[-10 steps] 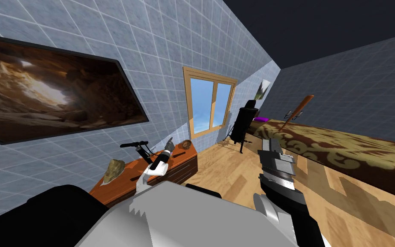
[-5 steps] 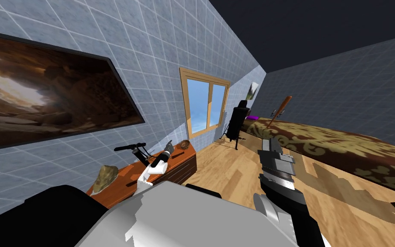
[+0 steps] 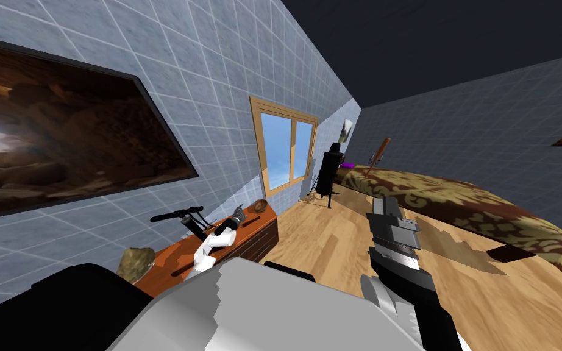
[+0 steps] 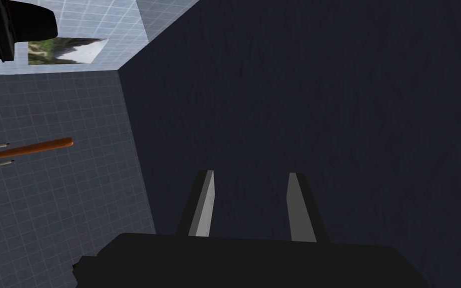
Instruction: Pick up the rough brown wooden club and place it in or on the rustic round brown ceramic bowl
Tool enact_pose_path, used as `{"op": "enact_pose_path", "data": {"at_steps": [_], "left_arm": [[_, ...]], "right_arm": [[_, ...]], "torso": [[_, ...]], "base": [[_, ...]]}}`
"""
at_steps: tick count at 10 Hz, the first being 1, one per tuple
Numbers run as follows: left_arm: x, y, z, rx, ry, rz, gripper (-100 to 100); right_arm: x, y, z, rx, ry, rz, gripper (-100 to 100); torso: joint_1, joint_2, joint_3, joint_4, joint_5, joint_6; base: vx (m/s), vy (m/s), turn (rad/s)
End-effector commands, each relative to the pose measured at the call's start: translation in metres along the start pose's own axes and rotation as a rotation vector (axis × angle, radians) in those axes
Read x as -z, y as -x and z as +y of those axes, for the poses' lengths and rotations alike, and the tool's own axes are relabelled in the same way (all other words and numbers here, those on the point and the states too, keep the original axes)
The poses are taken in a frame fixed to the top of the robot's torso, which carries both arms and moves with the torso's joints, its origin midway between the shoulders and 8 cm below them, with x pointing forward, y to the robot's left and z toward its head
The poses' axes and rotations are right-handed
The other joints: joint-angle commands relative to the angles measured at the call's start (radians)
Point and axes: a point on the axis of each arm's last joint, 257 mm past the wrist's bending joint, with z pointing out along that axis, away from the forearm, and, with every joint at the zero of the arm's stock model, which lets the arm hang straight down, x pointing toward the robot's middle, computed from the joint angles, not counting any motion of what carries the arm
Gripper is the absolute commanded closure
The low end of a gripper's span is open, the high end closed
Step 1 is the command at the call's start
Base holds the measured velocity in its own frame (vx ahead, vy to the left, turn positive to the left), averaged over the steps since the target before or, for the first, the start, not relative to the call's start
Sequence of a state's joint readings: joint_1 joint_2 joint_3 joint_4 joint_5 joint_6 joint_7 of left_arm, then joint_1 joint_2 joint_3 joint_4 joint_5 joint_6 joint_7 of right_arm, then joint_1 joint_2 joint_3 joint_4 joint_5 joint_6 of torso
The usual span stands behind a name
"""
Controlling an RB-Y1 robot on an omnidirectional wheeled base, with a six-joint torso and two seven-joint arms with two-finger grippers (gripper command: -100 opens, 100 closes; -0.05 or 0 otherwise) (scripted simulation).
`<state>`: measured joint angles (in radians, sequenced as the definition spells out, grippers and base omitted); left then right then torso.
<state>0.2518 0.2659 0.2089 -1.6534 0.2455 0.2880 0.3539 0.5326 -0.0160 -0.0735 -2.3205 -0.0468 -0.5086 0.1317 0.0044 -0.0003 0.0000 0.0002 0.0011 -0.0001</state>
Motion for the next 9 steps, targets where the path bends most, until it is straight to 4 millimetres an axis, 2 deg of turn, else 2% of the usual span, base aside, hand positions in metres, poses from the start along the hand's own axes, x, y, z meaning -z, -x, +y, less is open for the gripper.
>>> {"op": "enact_pose_path", "data": {"at_steps": [1,2,3,5,7,8,9], "left_arm": [[-0.004,0.008,0.012,0.019,0.042,-0.021,-100],[-0.007,0.022,0.026,0.051,0.09,-0.051,-100],[-0.007,0.023,0.029,0.051,0.102,-0.055,-100],[-0.011,0.045,0.05,0.117,0.184,-0.107,-100],[-0.009,0.064,0.076,0.152,0.261,-0.157,-100],[-0.008,0.065,0.079,0.153,0.274,-0.162,-100],[-0.006,0.077,0.093,0.186,0.321,-0.196,-100]], "right_arm": [[0.0,0.0,0.0,0.0,0.0,0.0,0],[0.0,0.0,0.0,0.0,0.0,0.0,0],[0.0,0.0,0.0,0.0,0.0,0.0,0],[0.0,0.0,0.0,0.0,0.0,0.0,0],[0.0,0.0,0.0,0.0,0.0,0.0,0],[0.0,0.0,0.0,0.0,0.0,0.0,0],[0.0,0.0,0.0,0.0,0.0,0.0,0]], "torso": [[0.0,0.0,0.0,0.0,0.0,0.0],[0.0,0.0,0.0,0.0,0.0,-0.001],[0.0,0.0,0.0,0.0,0.0,0.0],[0.0,-0.001,-0.001,0.0,0.0,0.0],[0.001,-0.002,-0.001,0.0,0.0,-0.001],[0.0,-0.002,-0.001,0.0,0.0,0.0],[0.0,-0.002,-0.001,0.0,0.0,-0.001]], "base": [[-0.022,0.033,-0.098],[-0.025,0.032,-0.178],[-0.017,0.035,-0.106],[-0.015,0.046,-0.237],[-0.005,0.046,-0.158],[-0.001,0.037,-0.101],[0.004,0.038,-0.198]]}}
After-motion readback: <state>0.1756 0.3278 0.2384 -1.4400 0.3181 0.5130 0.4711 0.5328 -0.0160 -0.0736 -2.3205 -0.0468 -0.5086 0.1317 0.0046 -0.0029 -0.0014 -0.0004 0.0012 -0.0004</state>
